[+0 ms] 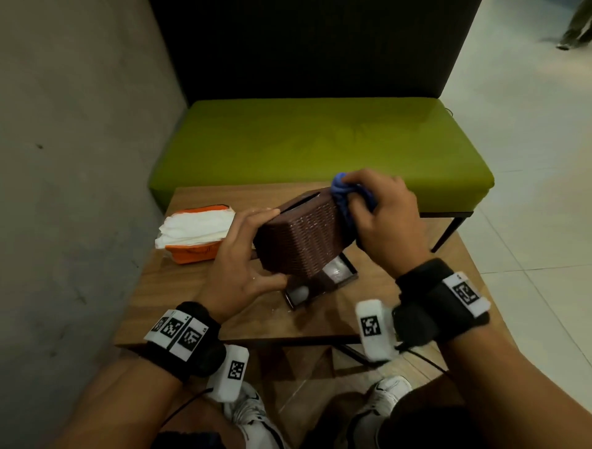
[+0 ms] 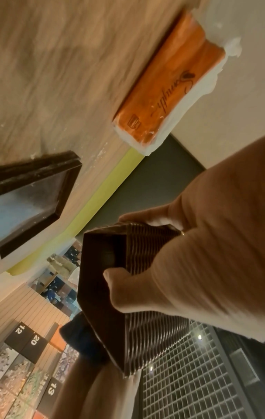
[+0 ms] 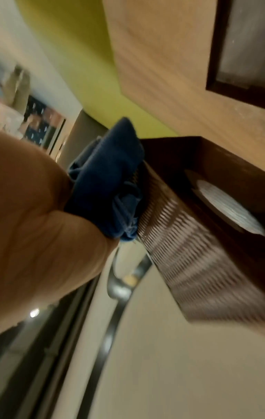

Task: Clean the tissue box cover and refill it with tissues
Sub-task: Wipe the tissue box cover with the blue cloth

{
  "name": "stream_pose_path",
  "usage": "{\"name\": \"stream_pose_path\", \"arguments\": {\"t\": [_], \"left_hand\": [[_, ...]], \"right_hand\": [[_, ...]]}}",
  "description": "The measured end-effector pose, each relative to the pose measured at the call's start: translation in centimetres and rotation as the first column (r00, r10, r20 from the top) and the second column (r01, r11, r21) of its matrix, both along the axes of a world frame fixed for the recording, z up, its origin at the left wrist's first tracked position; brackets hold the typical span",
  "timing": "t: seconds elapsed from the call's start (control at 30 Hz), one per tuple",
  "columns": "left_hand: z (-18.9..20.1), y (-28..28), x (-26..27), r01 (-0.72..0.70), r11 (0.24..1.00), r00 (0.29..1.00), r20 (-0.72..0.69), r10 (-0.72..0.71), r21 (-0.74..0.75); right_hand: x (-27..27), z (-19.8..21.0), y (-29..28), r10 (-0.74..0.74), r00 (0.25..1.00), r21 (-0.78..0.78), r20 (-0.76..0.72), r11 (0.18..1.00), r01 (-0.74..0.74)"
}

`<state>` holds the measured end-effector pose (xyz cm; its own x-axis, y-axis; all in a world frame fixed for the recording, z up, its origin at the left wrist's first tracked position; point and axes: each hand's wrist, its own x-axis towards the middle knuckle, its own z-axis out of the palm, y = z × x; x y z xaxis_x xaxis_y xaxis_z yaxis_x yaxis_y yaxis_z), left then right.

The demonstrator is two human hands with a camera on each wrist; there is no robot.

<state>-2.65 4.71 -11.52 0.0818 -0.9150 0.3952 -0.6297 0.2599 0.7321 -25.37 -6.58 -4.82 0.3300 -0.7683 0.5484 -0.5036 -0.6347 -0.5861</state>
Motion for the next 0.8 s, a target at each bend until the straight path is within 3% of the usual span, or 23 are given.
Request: {"name": "stream_pose_path", "arguments": {"t": [0.17, 0.23, 0.33, 0.43, 0.57, 0.7, 0.8], "left_hand": [[-0.3, -1.2, -0.3, 0.016, 1.000, 0.998, -0.063, -0.017, -0.025], [-0.2, -1.1, -0.1, 0.024, 1.000, 0.996, -0.087, -0.025, -0.014], [-0.2, -0.2, 0.3, 0.004, 1.000, 0.999, -0.054, -0.004, -0.004], [-0.1, 0.4, 0.4, 0.005, 1.000, 1.000, -0.028, -0.006, -0.017], [0.1, 0.2, 0.3, 0.031, 0.999, 0.999, -0.035, -0.030, 0.013], [0.2, -0.6, 0.5, -0.038, 0.998, 0.993, 0.112, 0.033, 0.040], [0.3, -0.8, -0.2, -0.055, 0.995, 0.994, 0.094, 0.047, 0.086]], "right_hand": [[2.8, 0.9, 6.9, 0.240, 0.962, -0.122, -0.131, 0.959, -0.256], [2.8, 0.7, 6.9, 0.264, 0.954, -0.146, -0.140, 0.948, -0.284], [1.2, 0.1, 3.0, 0.161, 0.987, -0.085, 0.011, 0.984, -0.159], [-0.5, -0.7, -0.7, -0.010, 0.999, 0.065, 0.053, 0.998, 0.006], [-0.9, -1.1, -1.9, 0.020, 0.968, 0.352, 0.250, 0.930, -0.109], [-1.0, -2.1, -1.2, -0.008, 0.967, 0.367, 0.254, 0.926, -0.088], [-0.8, -2.3, -0.5, -0.062, 0.964, 0.325, 0.258, 0.945, -0.027]]}}
